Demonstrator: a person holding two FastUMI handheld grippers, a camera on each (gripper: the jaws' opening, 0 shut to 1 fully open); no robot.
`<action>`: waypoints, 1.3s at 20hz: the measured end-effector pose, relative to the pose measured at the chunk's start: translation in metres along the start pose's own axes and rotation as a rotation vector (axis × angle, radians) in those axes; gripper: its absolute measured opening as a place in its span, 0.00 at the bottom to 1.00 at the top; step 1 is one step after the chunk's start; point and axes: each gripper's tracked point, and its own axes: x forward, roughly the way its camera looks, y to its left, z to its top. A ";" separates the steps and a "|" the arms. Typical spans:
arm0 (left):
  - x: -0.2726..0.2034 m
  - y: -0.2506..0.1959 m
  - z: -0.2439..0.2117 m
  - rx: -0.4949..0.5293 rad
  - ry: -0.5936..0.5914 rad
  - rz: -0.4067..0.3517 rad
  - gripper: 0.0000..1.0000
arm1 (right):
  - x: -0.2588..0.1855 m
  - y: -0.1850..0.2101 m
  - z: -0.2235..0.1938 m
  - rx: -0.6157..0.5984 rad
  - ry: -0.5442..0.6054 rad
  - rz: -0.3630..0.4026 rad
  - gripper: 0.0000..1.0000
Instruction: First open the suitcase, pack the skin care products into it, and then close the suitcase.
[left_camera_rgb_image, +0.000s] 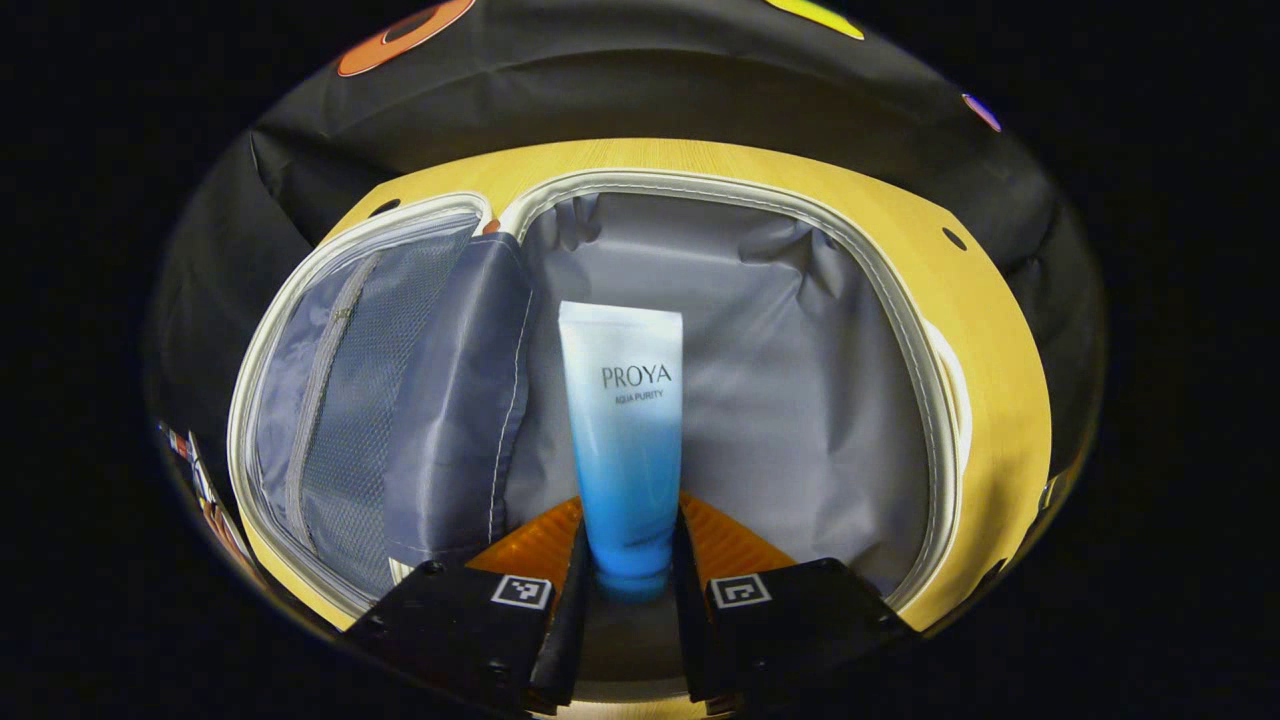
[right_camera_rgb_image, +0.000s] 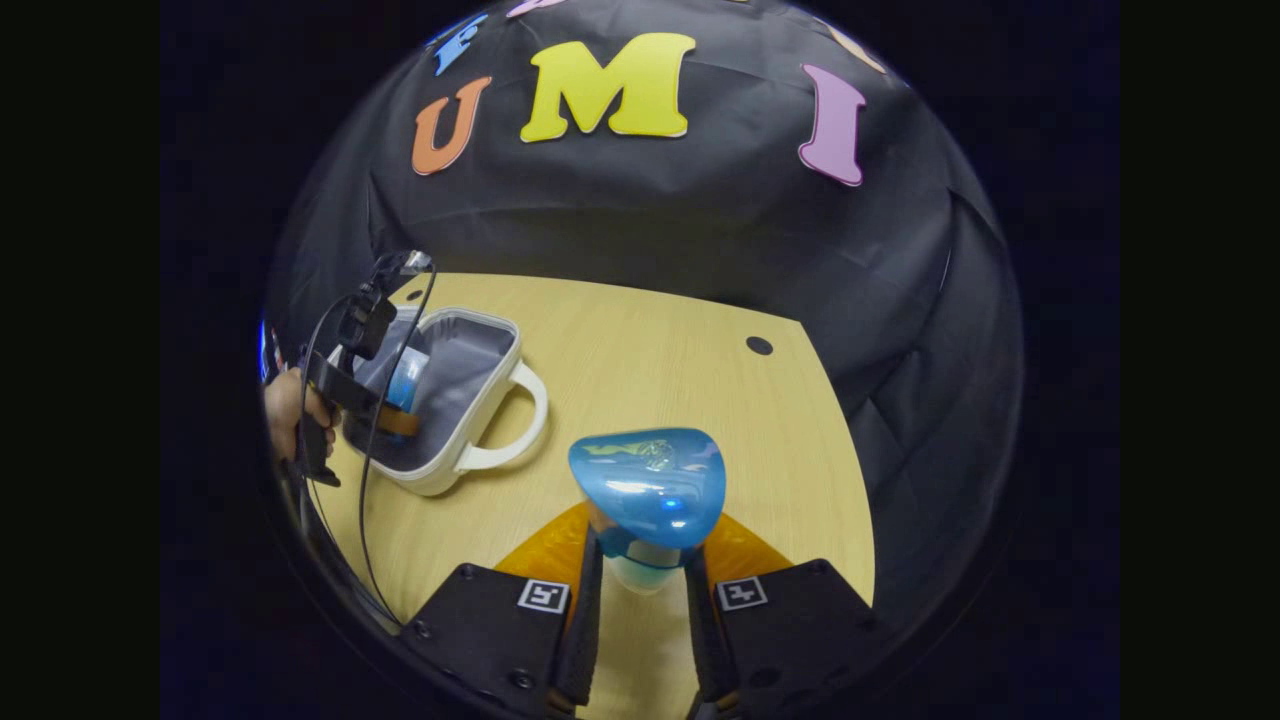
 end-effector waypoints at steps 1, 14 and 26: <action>0.000 0.000 0.000 0.006 0.013 0.006 0.44 | 0.000 -0.001 0.000 0.004 -0.001 0.002 0.37; -0.061 -0.012 0.027 -0.050 -0.149 -0.019 0.99 | 0.006 0.050 0.055 -0.017 -0.059 0.106 0.36; -0.311 0.079 0.116 0.059 -0.822 0.052 0.98 | 0.090 0.238 0.065 -0.035 0.050 0.255 0.37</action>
